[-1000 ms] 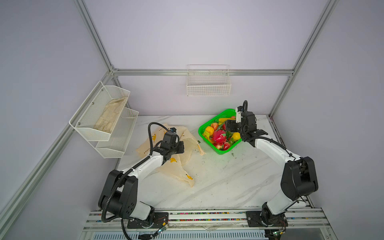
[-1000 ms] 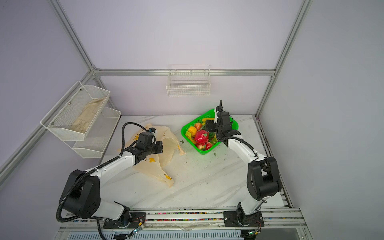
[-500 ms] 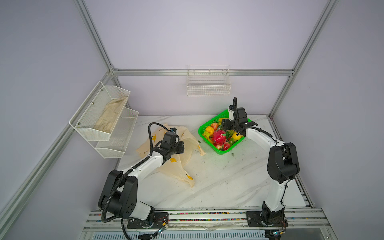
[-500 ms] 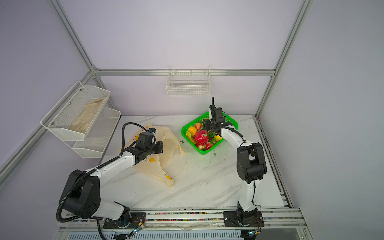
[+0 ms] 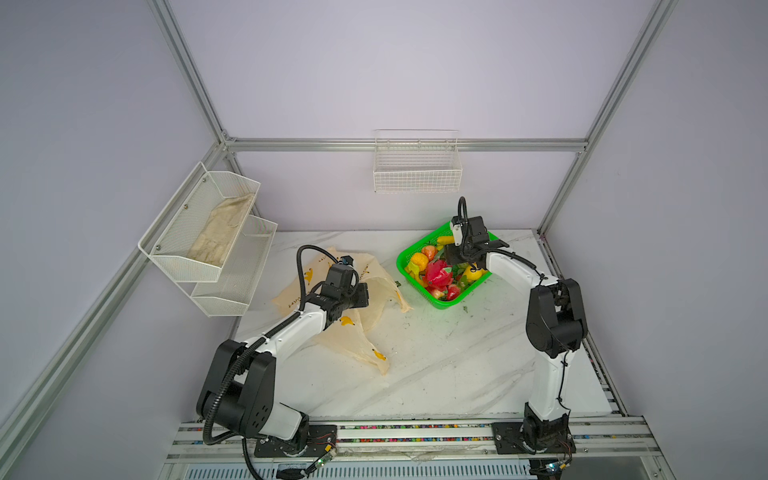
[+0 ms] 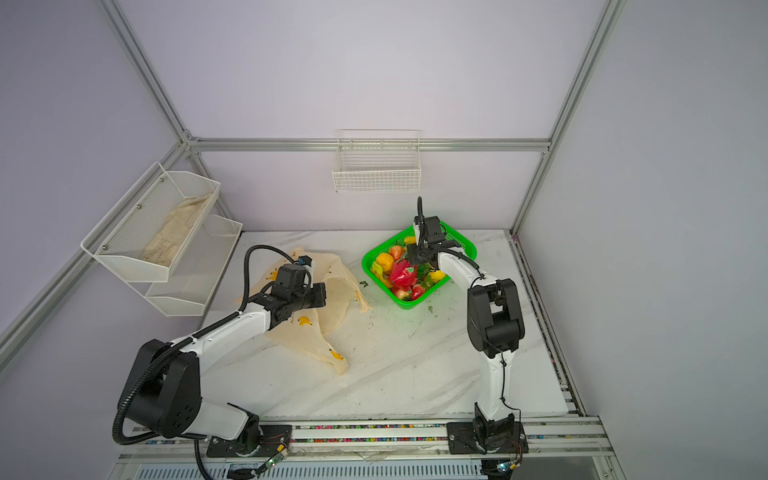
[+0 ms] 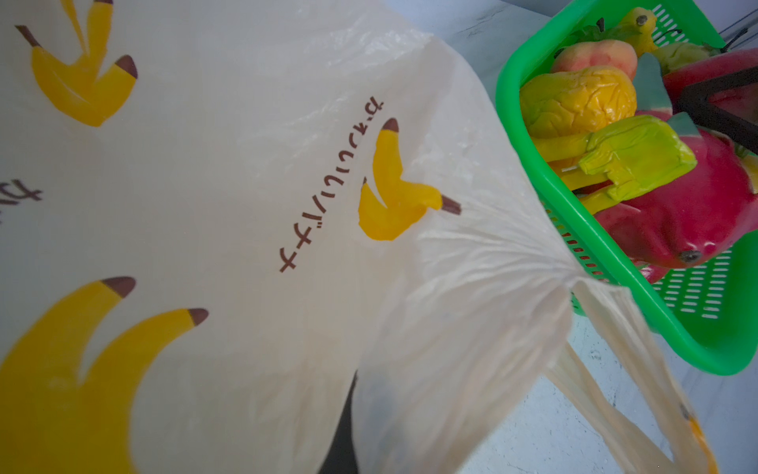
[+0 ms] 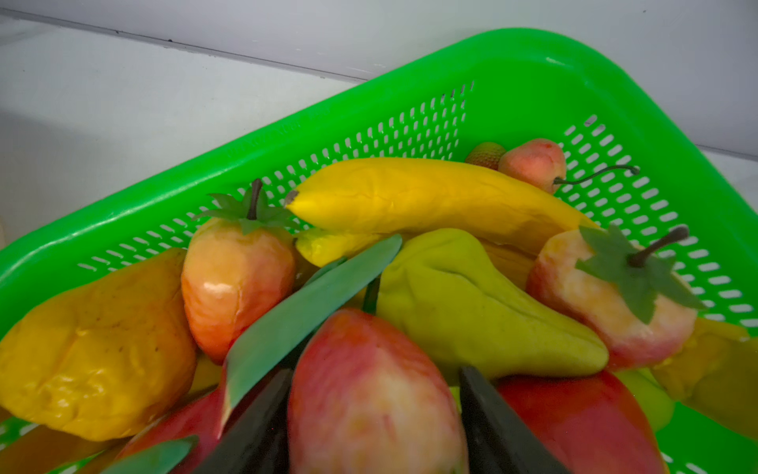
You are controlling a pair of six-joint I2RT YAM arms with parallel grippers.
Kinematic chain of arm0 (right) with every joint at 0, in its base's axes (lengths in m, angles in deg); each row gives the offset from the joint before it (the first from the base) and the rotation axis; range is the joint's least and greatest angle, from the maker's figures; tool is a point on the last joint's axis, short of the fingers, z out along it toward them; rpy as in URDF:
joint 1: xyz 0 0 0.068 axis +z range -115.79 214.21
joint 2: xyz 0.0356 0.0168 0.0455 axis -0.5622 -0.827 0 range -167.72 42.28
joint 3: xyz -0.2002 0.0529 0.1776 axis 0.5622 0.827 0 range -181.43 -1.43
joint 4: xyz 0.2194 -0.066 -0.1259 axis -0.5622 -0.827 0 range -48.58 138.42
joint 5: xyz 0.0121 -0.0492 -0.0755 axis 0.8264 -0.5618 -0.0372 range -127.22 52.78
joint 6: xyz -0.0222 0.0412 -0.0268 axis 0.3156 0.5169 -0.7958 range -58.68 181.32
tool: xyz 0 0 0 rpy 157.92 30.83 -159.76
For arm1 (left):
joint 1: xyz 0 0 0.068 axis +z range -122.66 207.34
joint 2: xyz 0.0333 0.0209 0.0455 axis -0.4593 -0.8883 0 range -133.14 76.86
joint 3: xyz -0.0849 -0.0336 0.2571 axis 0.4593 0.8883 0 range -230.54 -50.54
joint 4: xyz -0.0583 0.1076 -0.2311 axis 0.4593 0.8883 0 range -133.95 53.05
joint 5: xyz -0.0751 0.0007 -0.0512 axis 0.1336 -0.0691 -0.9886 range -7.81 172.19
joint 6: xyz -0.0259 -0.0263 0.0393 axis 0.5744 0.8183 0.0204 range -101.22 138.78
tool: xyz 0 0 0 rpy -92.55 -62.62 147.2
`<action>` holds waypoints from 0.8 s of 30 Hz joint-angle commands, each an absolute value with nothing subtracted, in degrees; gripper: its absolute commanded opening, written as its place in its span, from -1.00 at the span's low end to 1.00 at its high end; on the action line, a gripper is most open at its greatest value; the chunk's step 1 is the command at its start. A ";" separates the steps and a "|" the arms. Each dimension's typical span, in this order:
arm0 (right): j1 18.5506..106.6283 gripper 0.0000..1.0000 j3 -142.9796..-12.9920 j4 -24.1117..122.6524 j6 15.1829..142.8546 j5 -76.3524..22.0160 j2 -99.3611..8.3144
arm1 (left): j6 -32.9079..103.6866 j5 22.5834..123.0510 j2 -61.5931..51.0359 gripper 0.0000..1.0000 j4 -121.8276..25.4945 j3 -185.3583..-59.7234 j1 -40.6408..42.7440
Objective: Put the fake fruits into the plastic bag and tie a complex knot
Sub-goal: 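Move the right gripper into the green basket and grasp a red pear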
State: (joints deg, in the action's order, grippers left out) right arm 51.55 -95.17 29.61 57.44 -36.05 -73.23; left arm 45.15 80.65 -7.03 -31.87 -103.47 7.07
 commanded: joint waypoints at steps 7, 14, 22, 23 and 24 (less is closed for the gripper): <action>51.43 0.01 -96.52 30.82 55.45 -34.33 -71.09 | 44.36 80.40 -7.16 -1.00 -32.38 -109.77 7.39; 51.34 -0.08 -95.30 34.18 56.98 -33.00 -67.09 | 44.61 80.30 -6.76 -1.00 -31.94 -109.79 7.39; 51.17 -0.08 -91.72 36.99 58.51 -31.91 -61.84 | 45.50 79.75 -6.33 -0.97 -32.45 -109.43 7.39; 51.22 -0.08 -91.54 36.92 58.75 -31.95 -61.71 | 45.50 79.65 -6.37 -0.97 -32.43 -109.28 7.39; 51.19 -0.09 -91.45 36.74 59.02 -31.82 -61.51 | 45.50 79.56 -6.46 -0.97 -32.54 -109.34 7.39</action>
